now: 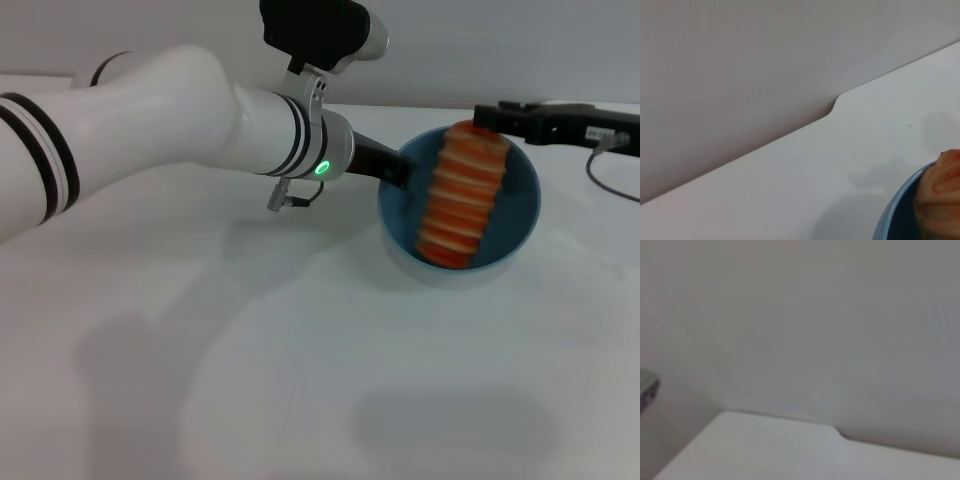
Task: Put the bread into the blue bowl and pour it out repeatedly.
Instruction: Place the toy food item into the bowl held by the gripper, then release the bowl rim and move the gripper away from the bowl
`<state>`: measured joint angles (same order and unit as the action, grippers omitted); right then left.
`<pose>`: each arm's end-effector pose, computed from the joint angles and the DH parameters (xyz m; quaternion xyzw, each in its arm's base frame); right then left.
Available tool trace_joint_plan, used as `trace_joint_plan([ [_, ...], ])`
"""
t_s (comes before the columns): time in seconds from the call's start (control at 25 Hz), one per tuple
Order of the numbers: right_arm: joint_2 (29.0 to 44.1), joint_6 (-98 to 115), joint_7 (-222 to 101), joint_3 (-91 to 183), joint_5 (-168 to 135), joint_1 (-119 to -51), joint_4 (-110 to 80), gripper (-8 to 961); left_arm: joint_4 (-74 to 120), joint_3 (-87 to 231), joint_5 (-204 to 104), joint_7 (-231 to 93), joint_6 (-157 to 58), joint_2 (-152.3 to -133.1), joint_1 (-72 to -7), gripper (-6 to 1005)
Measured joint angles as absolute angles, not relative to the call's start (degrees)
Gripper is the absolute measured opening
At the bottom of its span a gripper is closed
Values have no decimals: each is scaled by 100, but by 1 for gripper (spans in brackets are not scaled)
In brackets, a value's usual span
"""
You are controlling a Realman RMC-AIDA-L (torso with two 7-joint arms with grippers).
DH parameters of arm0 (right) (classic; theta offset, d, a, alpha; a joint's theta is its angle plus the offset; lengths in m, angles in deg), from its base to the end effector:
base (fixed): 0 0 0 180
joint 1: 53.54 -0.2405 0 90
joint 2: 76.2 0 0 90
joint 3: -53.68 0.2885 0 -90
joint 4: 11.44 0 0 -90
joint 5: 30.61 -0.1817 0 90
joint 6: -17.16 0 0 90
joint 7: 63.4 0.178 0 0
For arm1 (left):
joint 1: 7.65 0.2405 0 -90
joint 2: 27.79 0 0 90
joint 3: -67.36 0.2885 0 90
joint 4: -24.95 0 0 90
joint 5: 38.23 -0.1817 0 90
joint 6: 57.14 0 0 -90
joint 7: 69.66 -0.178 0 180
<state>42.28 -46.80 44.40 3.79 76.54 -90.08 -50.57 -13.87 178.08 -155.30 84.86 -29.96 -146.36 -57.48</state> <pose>0.2371 0.4195 -0.0380 -0.8553 0.3972 0.2438 0.2263 -0.1735 0.4331 -0.1520 -0.9001 -0.3395 -0.0285 0.2716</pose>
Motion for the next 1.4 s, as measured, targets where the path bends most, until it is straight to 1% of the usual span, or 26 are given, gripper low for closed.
trace_joint_plan([
  [0.2,4223,-4714,4191,433,7242,-8867,-5124,458,-1378,17809,-15530,8486,-2956,-14631,-5752,-2],
  [0.32,4219,-4725,4065,442,6656,-8528,-5367,461,-1350,17809,-15542,8486,-2728,-14617,-5814,-2],
  [0.36,4219,-4725,4065,442,6656,-8528,-5367,462,-1308,17809,-15556,8486,-2534,-14607,-5890,-2],
  [0.44,4212,-4686,3975,503,6287,-8250,-5485,464,-1224,17760,-15574,8486,-2215,-14589,-6026,-2],
  [0.56,4203,-4680,3958,607,6219,-8088,-5485,466,-1018,17517,-15582,8465,-1822,-14583,-6200,-2],
  [0.76,4218,-4680,3958,652,6214,-8000,-5406,471,-817,17579,-15584,8431,-1672,-14625,-6331,-1],
  [1.0,4223,-4619,3958,635,6201,-7986,-5347,476,-780,17854,-15582,8429,-1905,-14649,-6233,-1],
  [1.4,4219,-4478,3956,619,6228,-8051,-5177,486,-785,17876,-15581,8463,-1978,-14621,-6159,6],
])
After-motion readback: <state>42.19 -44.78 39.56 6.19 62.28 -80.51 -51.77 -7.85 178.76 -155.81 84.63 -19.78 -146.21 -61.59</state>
